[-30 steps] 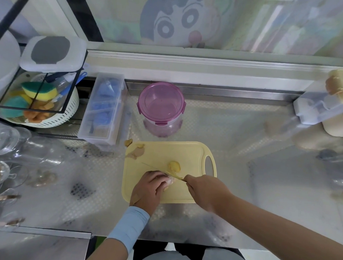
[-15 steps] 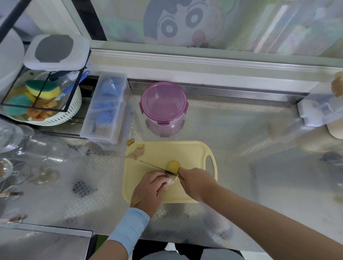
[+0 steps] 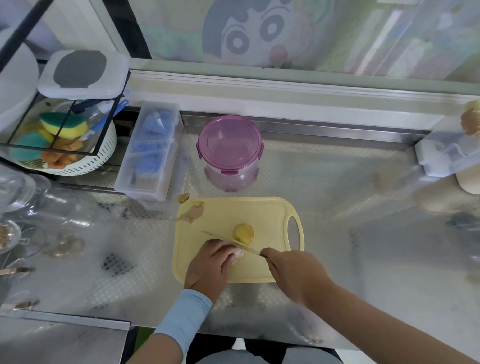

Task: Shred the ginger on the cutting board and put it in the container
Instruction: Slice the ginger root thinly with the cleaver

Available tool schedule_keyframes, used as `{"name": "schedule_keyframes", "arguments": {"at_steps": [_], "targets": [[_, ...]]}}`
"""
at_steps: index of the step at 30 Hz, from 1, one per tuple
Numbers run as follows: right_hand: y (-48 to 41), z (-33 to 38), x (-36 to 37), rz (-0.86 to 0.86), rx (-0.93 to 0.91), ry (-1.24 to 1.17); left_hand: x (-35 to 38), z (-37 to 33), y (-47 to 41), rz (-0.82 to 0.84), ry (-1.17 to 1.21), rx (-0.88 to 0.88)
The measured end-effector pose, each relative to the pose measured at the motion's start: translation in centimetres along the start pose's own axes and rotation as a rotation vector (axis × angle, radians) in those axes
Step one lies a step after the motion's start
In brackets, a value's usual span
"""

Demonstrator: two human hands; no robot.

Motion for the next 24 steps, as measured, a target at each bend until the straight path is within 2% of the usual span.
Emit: {"name": "schedule_keyframes", "arguments": {"at_steps": [24], "targets": [[-0.3, -0.3, -1.1, 0.096, 0.0, 0.014, -0.5, 0.0, -0.3, 0.018, 0.049, 0.029]]}}
Point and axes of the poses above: each hand's wrist, its own y-axis away from the middle knuckle, its own x-axis out of the palm, z = x × y, the point moved 3 cm from there along -y, towards the middle knuckle, and after that the axes turned 13 degrees about z, right-handed, at the moved point
